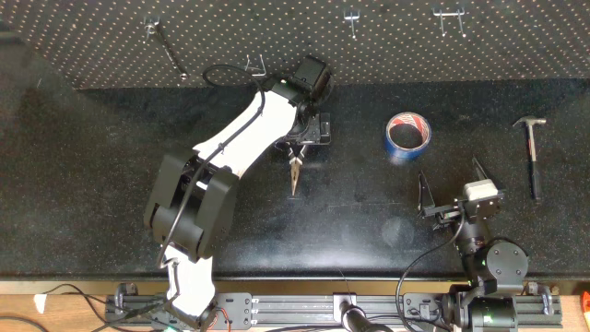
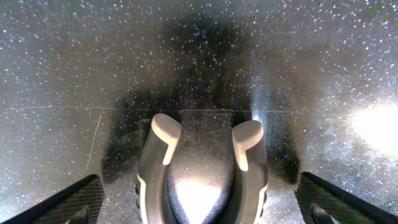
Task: Place Tools Onto Pegboard
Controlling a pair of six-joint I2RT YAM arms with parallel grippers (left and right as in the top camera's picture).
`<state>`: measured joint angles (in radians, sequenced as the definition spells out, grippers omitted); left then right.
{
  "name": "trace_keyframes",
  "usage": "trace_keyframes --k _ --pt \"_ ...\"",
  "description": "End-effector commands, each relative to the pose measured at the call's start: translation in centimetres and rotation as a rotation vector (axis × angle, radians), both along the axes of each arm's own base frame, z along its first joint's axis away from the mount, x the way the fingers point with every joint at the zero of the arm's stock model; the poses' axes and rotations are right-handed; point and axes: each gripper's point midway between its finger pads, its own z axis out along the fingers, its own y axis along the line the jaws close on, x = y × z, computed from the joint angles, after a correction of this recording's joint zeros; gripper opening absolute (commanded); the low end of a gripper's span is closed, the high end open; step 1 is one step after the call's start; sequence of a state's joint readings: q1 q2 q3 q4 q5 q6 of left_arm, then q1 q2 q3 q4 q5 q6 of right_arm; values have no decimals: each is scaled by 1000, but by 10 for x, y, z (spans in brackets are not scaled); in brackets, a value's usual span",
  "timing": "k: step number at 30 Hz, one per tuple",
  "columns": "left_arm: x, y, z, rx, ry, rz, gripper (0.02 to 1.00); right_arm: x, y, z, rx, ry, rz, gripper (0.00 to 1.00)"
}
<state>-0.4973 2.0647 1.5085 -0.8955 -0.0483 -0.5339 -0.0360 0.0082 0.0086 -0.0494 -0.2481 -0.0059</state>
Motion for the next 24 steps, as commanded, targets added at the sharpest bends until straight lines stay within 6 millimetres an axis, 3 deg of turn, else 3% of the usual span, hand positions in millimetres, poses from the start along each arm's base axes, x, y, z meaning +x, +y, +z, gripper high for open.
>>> trace_keyframes --k 1,12,14,15,18,24 --pt "4 1 -5 22 -4 -18 998 0 2 -1 -10 -3 7 976" --pt "1 -2 -12 5 25 -20 1000 0 2 -1 -10 -3 7 976" --pt "0 -3 -12 -1 27 -21 853 0 2 -1 -10 -3 7 974" --pt "0 -4 -12 -4 29 -21 724 0 2 -1 -10 -2 7 976" --pt "0 -5 -12 -8 31 -22 535 0 2 -1 -10 -3 7 976" --pt "-1 -5 -12 -11 33 -22 505 0 2 -1 -10 -2 7 976"
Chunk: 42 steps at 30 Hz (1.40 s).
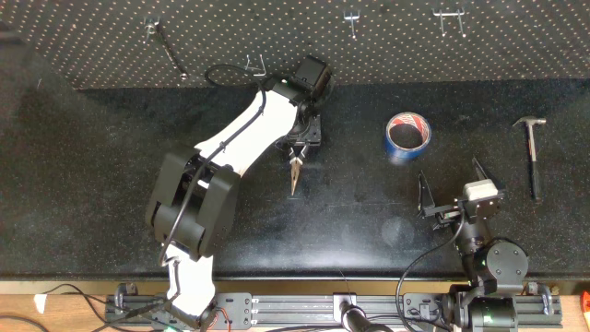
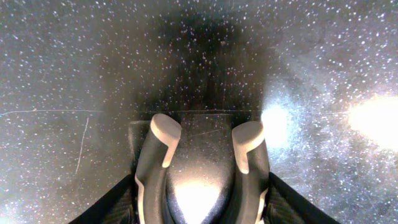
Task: Place Tools Onto Pegboard
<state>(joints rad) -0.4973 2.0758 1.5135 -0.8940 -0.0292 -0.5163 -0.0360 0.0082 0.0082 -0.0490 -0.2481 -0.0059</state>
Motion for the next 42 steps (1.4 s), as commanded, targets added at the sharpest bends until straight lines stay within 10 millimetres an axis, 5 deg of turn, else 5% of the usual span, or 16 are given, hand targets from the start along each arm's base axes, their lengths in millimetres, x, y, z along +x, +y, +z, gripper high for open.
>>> trace_keyframes --k 1,4,5,6,9,11,14,16,17,20,23,26,29,37,42 --pt "0 -2 -9 2 20 -3 474 0 2 -1 -10 -2 7 976" --pt "0 -1 -9 4 18 -3 301 0 2 -1 -10 -3 7 976" --pt "1 -1 -9 8 16 -2 86 0 2 -1 -10 -3 7 976" --pt "-2 -4 -9 -14 30 -4 29 0 2 -1 -10 -3 7 976" --pt "3 -6 -7 -18 6 -4 29 0 2 -1 -10 -3 7 976" --pt "4 -5 16 -32 -29 -4 27 0 2 -1 -10 -3 7 974" --pt "-1 4 91 -63 -161 -15 25 0 2 -1 -10 -3 7 976" --pt "-30 26 132 -71 -246 -15 29 0 2 -1 -10 -2 7 976" --pt "-56 41 133 -74 -252 -12 25 0 2 -1 -10 -3 7 976" --pt "-92 83 115 -125 -350 62 29 0 2 -1 -10 -3 7 976" --pt "-44 111 141 -122 -676 167 27 0 2 -1 -10 -3 7 976" --pt "44 96 222 -169 -1143 103 27 0 2 -1 -10 -3 7 976" --pt "86 91 254 -190 -1280 107 27 0 2 -1 -10 -3 7 976" --pt "110 99 281 -122 -1356 71 27 0 2 -1 -10 -3 7 976" --pt "122 89 243 -112 -1275 15 27 0 2 -1 -10 -3 7 976"
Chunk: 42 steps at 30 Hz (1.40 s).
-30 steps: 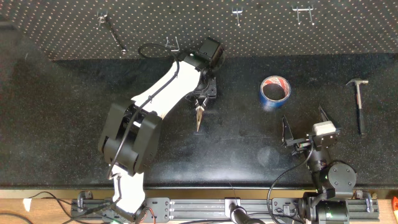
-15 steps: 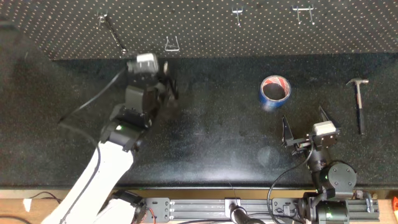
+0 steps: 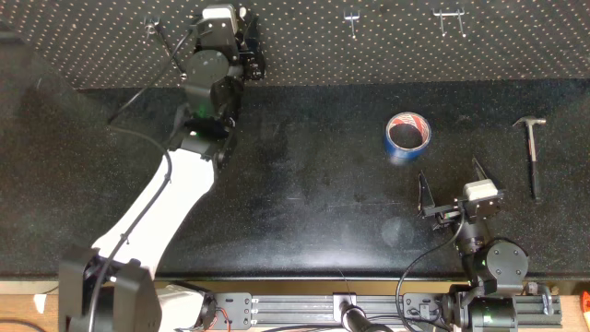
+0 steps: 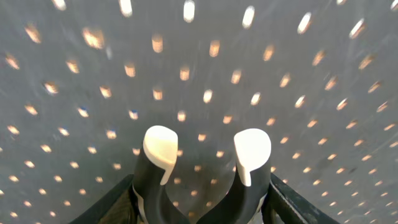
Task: Place Tools Onto Pegboard
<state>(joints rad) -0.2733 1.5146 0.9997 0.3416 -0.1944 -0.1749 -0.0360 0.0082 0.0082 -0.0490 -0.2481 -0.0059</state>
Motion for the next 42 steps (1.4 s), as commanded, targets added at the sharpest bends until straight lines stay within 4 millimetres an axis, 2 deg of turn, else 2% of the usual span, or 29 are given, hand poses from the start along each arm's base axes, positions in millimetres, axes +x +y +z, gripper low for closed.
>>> trace_keyframes --k 1,4,9,17,22,23,24,25,26,27,28,31,32,33,34,35,36,37,39,40,42 --pt "10 -5 -10 26 26 -25 29 0 2 -1 -10 -2 7 976" --pt "7 -4 -27 43 91 -25 29 0 2 -1 -10 -2 7 976" --pt "13 -9 -51 50 138 -44 29 0 2 -1 -10 -3 7 976" --pt "18 -11 -77 62 188 -48 27 0 2 -1 -10 -2 7 976" --pt "19 -10 -79 63 189 -43 29 0 2 -1 -10 -3 7 976" --pt "20 -8 -79 62 190 -39 91 0 2 -1 -10 -2 7 976" --pt "20 -8 -79 61 190 -41 439 0 2 -1 -10 -2 7 976" --pt "20 -8 -79 61 190 -41 492 0 2 -1 -10 -2 7 976" --pt "20 -8 -79 61 189 -41 638 0 2 -1 -10 -3 7 976" --pt "20 -8 -79 61 189 -42 866 0 2 -1 -10 -3 7 976" --pt "20 -10 -79 58 190 -53 996 0 2 -1 -10 -2 7 976" --pt "19 -13 -71 49 171 -69 996 0 2 -1 -10 -2 7 976" --pt "15 -12 -53 41 135 -68 996 0 2 -1 -10 -3 7 976" --pt "7 -4 -26 32 93 -57 996 0 2 -1 -10 -2 7 976" --pt "-10 12 -3 30 90 -33 996 0 2 -1 -10 -2 7 976" --pt "-34 36 17 31 107 8 996 0 2 -1 -10 -3 7 976" --pt "-57 58 25 32 128 48 996 0 2 -1 -10 -3 7 976" --pt "-94 85 29 27 119 105 996 0 2 -1 -10 -3 7 976" --pt "-152 110 16 13 27 164 996 0 2 -1 -10 -3 7 976" --pt "-173 108 1 -1 -49 141 996 0 2 -1 -10 -2 7 976" --pt "-195 91 -27 -22 -129 35 996 0 2 -1 -10 -3 7 976"
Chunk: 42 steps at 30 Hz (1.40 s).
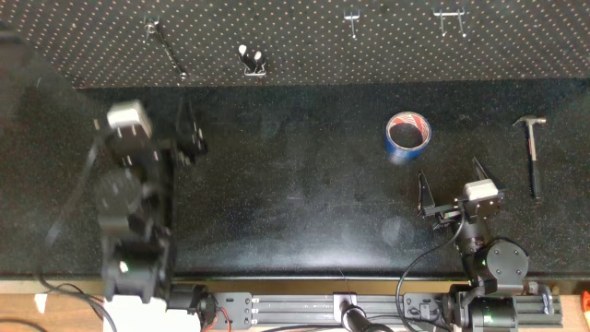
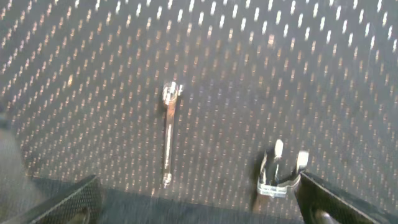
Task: Place Tools Onto Pegboard
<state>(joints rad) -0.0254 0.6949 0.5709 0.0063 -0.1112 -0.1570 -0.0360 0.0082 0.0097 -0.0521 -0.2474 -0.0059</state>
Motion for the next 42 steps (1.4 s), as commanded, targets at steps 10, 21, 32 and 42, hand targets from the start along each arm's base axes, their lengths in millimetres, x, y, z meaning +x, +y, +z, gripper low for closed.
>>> trace_keyframes --k 10,21,32,42 --pt "-66 -23 -87 -105 -207 -138 996 0 2 -1 -10 -4 7 976" --pt "-66 -28 -128 -110 -37 -147 996 0 2 -1 -10 -4 7 976" --pt "-66 -28 -128 -110 -37 -147 996 -1 13 36 194 54 60 976" --pt "-66 -28 -128 -110 -37 -147 998 108 92 5 99 981 79 976"
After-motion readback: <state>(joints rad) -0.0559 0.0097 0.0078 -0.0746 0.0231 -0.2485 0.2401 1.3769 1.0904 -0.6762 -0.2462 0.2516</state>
